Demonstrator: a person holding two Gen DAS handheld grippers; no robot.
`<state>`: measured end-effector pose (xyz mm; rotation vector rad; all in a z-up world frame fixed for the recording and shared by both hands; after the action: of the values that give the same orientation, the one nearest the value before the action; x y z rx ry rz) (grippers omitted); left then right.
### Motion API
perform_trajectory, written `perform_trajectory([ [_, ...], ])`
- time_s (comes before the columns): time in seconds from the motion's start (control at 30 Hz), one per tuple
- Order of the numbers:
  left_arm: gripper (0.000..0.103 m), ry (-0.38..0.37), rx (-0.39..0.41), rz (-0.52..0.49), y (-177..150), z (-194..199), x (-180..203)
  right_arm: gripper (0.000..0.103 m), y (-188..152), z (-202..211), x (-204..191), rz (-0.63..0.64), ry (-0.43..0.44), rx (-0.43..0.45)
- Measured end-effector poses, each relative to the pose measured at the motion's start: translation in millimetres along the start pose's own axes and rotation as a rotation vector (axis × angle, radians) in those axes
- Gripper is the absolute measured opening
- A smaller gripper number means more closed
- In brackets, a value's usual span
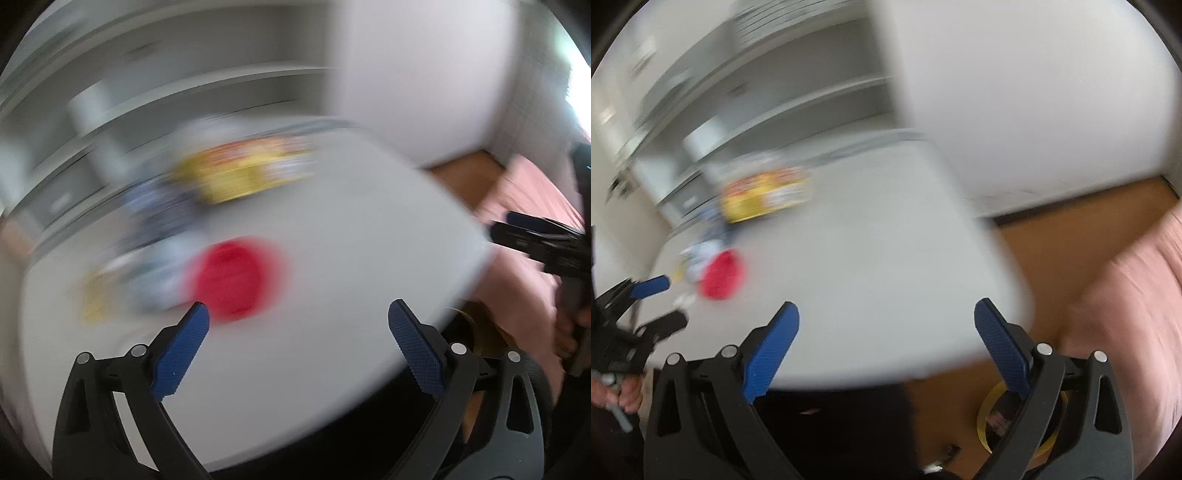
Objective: Collect trash
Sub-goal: 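Swing both tools back toward the desk, then grasp the yellow toy with left tool while right tool grasps the red lid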
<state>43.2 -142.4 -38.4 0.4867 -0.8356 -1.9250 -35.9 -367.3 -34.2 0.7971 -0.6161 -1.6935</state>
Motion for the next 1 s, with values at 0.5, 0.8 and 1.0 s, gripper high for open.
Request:
perform_trajectory([
  [0.5, 0.095, 0.195, -0.055, 0.274, -46.5, -9.7, -196.0, 0.096, -1.2, -100.9, -206.4, 0.261, 0.217, -0.167],
  [0.8, 0.094, 0.221, -0.108, 0.207, -24.2, -69.5, -211.9, 0.096, -11.7, -125.1, -198.3, 0.276, 0.157, -0.231],
  [1.0, 0.070, 0.249, -0.131, 0.209, -21.0, -86.3, -217.3, 0.096, -16.9, -142.8, -200.5, 0.299, 0.148, -0.270],
])
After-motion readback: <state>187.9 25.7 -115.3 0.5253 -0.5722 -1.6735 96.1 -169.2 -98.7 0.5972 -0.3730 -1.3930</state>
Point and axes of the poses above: each gripper's, at about its wrist camera, not at the fingertips, and z roughly against the way its jaws point, x to its right, y to its top, the point moved 5 cm from there along -z, roughly the way its jaws point, and after that the axes turned 10 degrees about x, right-handed, at the moved point
